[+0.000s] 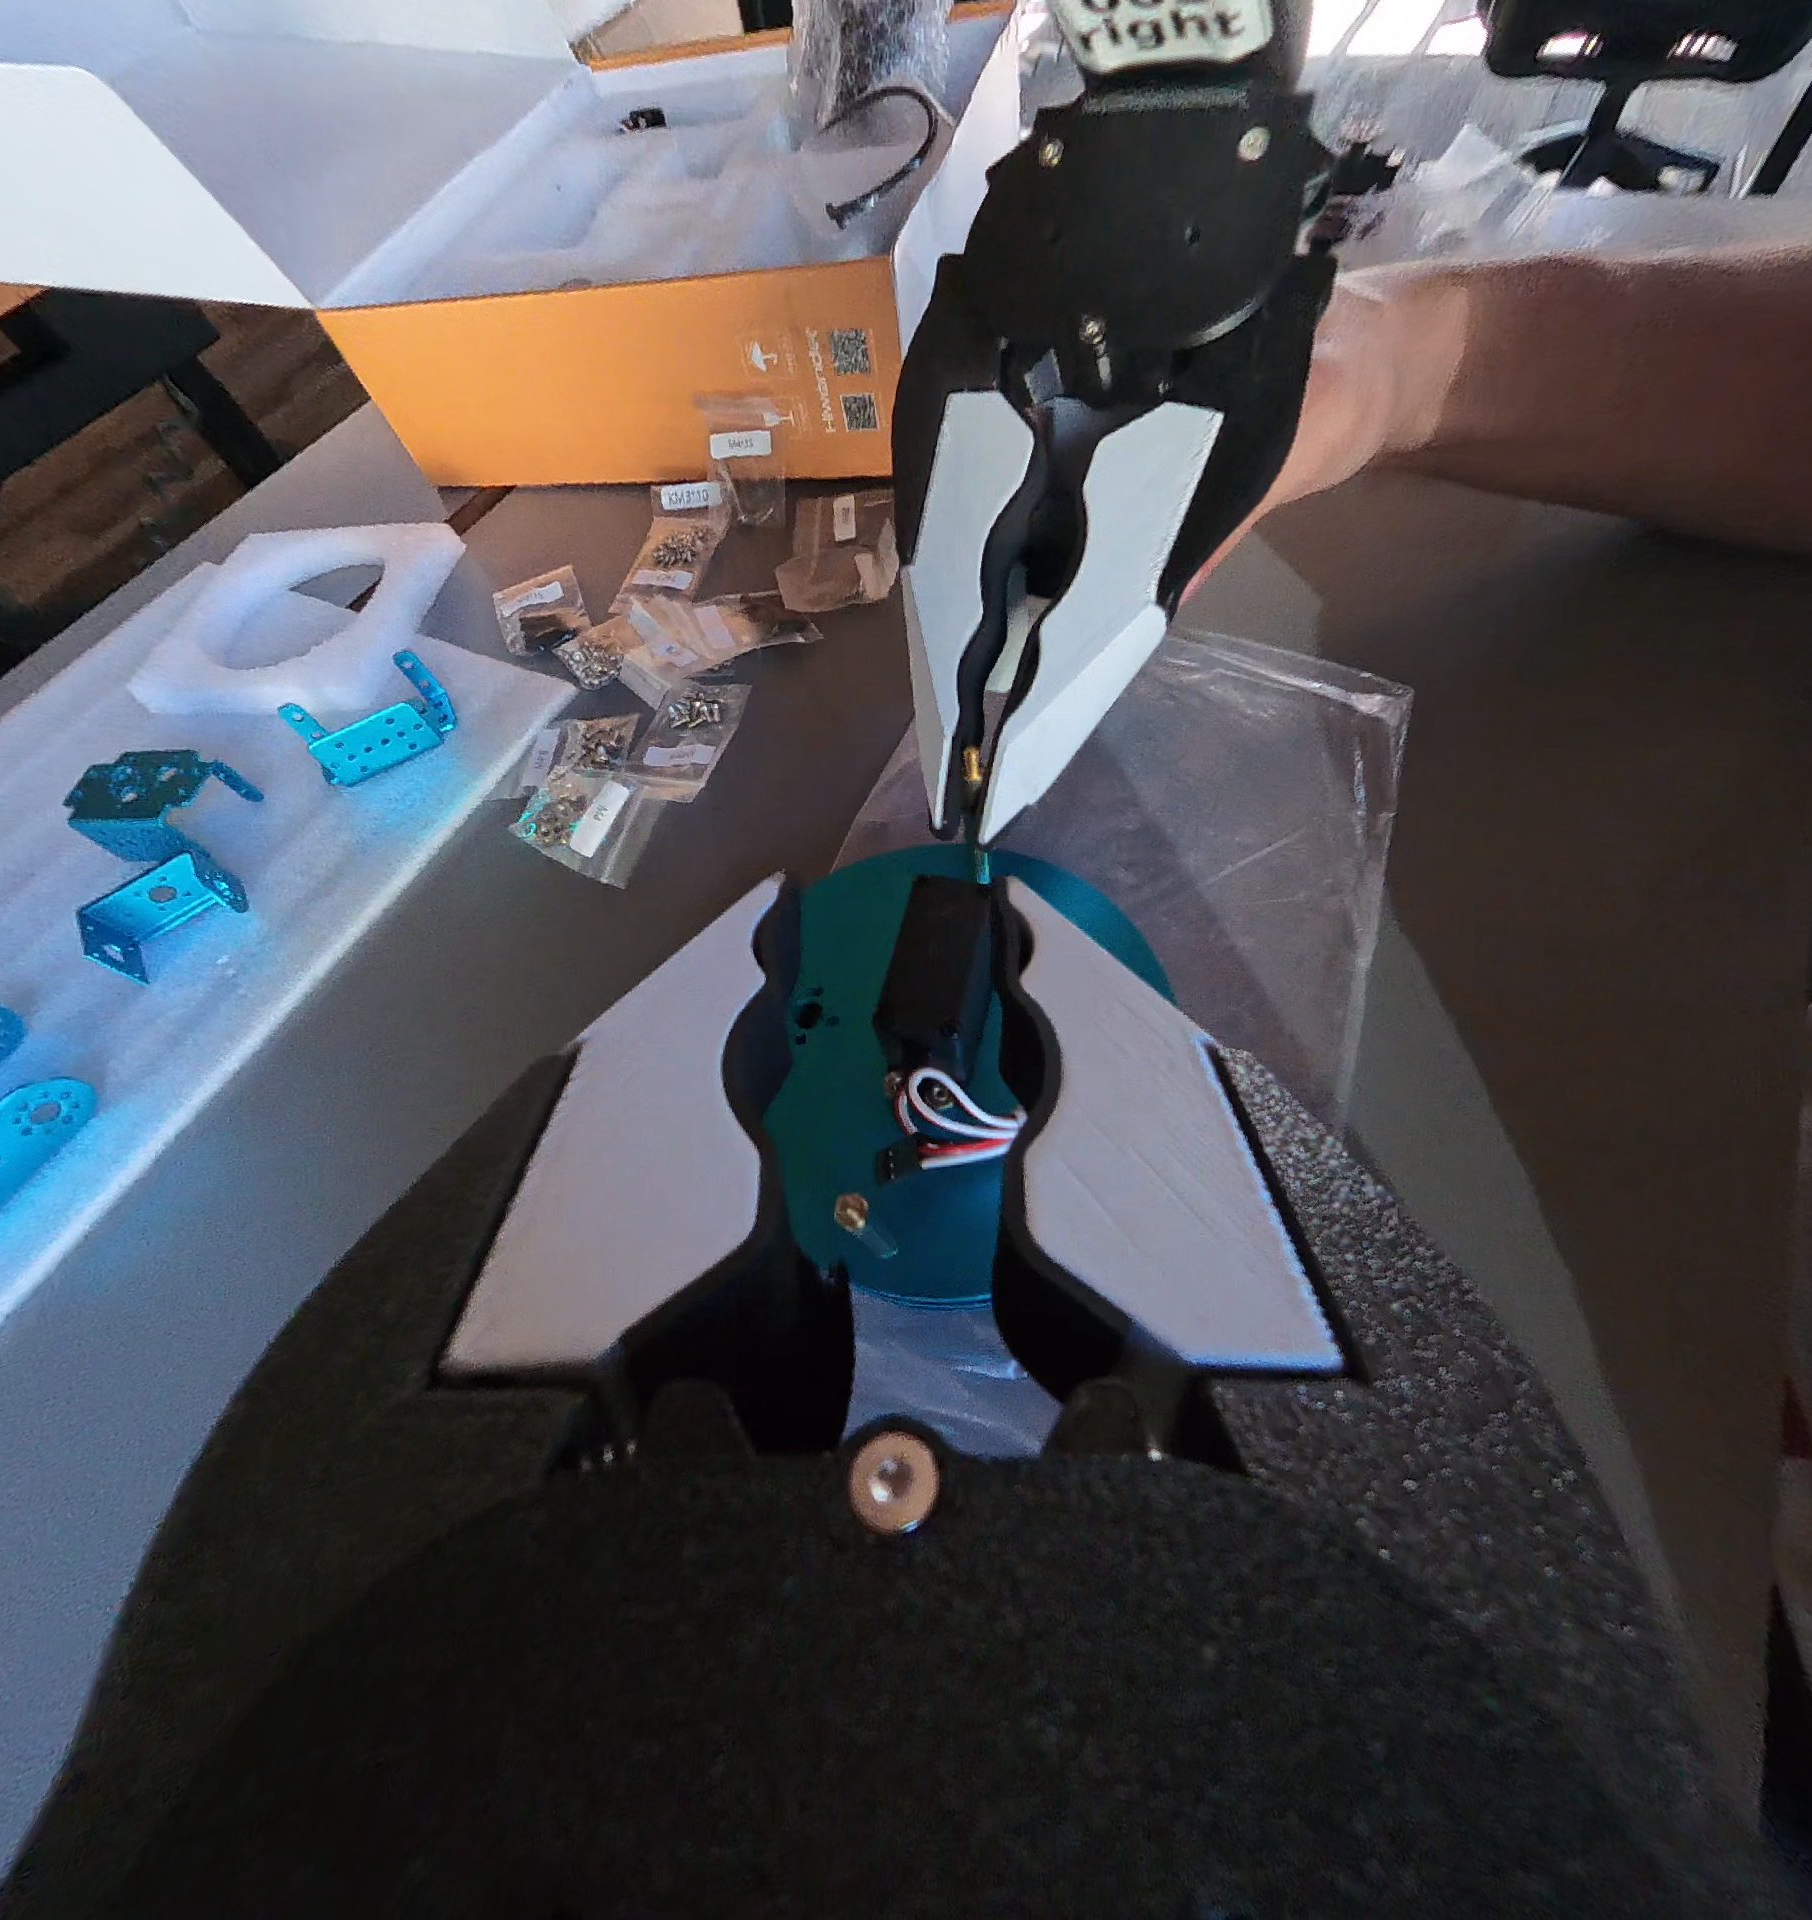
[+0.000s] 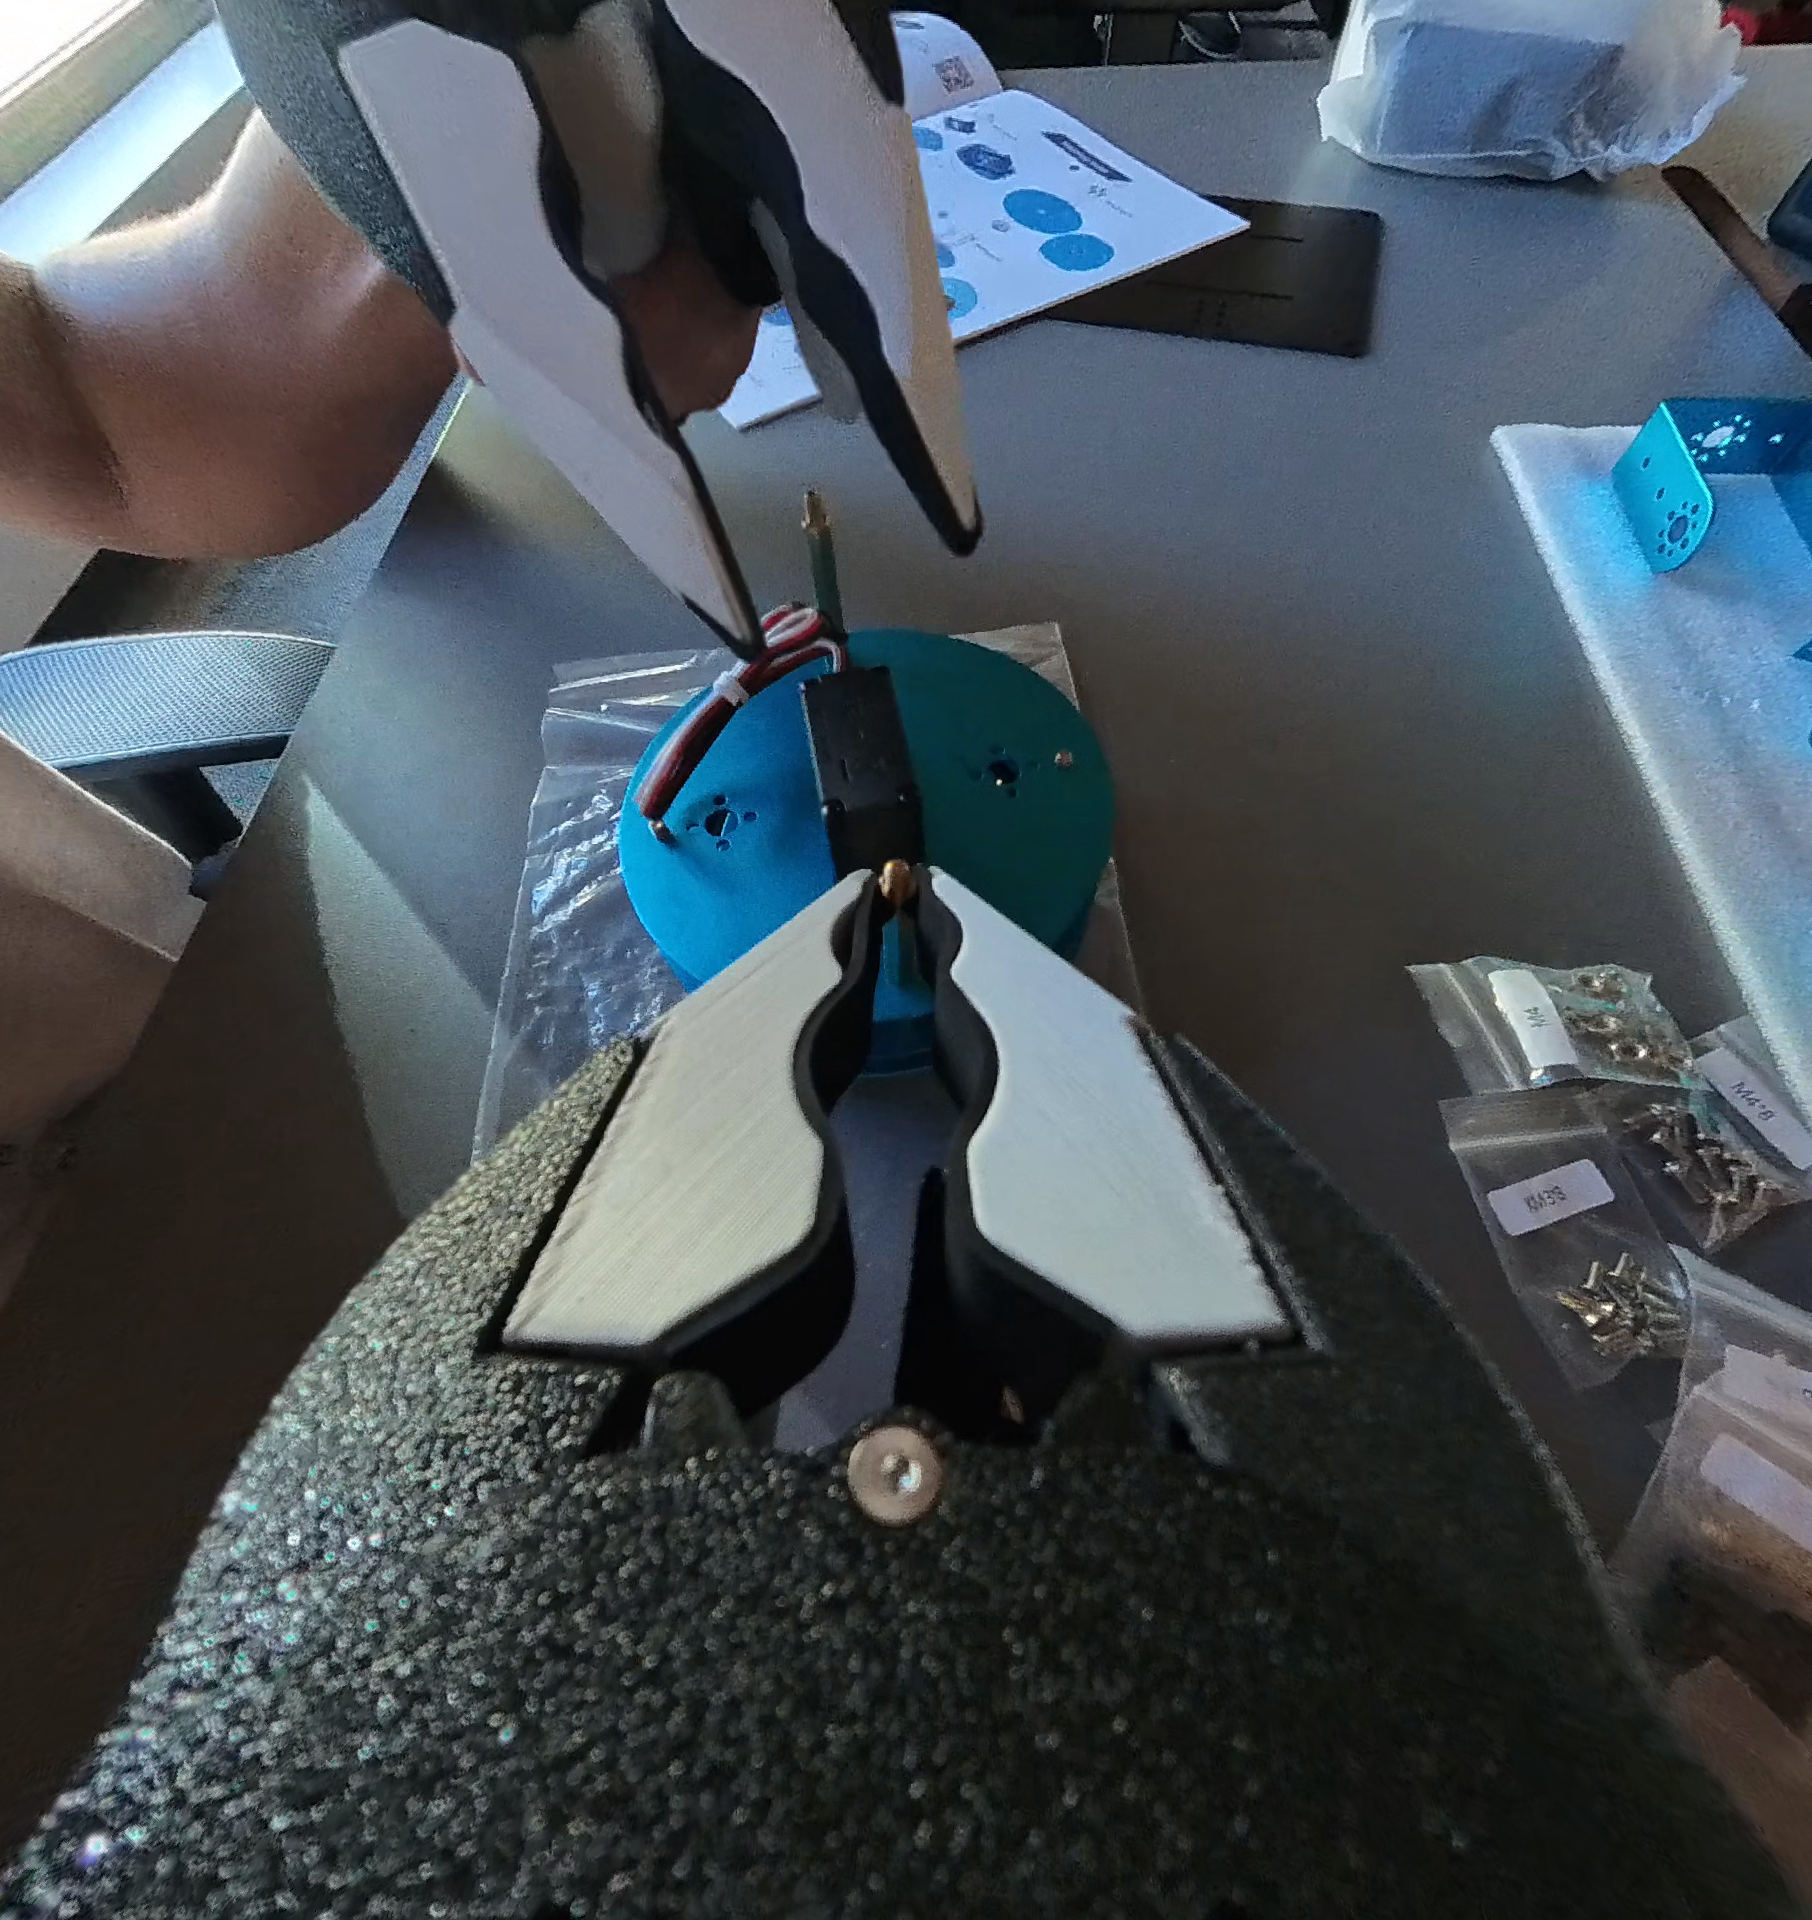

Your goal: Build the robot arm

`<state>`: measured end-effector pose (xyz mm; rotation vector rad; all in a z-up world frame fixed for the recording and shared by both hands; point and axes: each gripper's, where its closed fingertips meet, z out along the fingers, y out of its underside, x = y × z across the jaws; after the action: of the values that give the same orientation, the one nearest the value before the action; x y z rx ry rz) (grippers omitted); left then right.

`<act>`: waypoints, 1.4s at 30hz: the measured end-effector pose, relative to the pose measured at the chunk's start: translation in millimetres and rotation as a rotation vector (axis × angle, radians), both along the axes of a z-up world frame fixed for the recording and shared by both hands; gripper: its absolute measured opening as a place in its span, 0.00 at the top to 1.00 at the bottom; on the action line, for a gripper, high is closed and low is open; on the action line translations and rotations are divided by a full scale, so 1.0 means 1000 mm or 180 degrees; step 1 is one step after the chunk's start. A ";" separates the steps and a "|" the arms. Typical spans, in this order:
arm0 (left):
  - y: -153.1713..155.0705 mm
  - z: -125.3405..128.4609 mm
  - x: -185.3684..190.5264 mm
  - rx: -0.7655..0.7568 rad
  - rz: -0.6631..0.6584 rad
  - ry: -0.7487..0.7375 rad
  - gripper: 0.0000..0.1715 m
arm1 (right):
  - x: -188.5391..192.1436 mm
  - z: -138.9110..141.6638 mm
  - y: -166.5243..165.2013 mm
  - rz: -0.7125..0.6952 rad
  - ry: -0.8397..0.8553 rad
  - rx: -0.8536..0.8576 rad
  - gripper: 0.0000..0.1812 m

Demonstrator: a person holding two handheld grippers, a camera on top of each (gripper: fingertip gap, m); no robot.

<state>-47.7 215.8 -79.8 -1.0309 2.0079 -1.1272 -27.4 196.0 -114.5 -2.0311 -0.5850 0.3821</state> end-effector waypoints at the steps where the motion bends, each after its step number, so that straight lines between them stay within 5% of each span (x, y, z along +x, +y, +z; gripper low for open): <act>1: -0.001 0.000 0.003 0.0065 0.0013 0.0008 0.79 | 0.000 0.000 0.000 -0.0007 -0.0006 -0.0005 0.97; 12: -0.002 -0.005 0.044 0.0492 -0.0066 0.0183 0.77 | -0.001 -0.002 0.004 -0.0079 0.0032 0.0050 0.97; 26: 0.011 0.007 0.019 0.0289 0.0134 -0.0016 0.77 | -0.001 -0.006 0.002 -0.0045 0.0120 -0.0038 0.95; 42: -0.009 -0.011 0.024 0.0844 0.0060 0.0080 0.76 | -0.001 -0.002 -0.003 0.0021 0.0178 -0.0032 0.94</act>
<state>-23.4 206.6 -91.2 -0.9283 2.0945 -0.8138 -28.7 193.0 -116.7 -2.0220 -0.5566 0.4452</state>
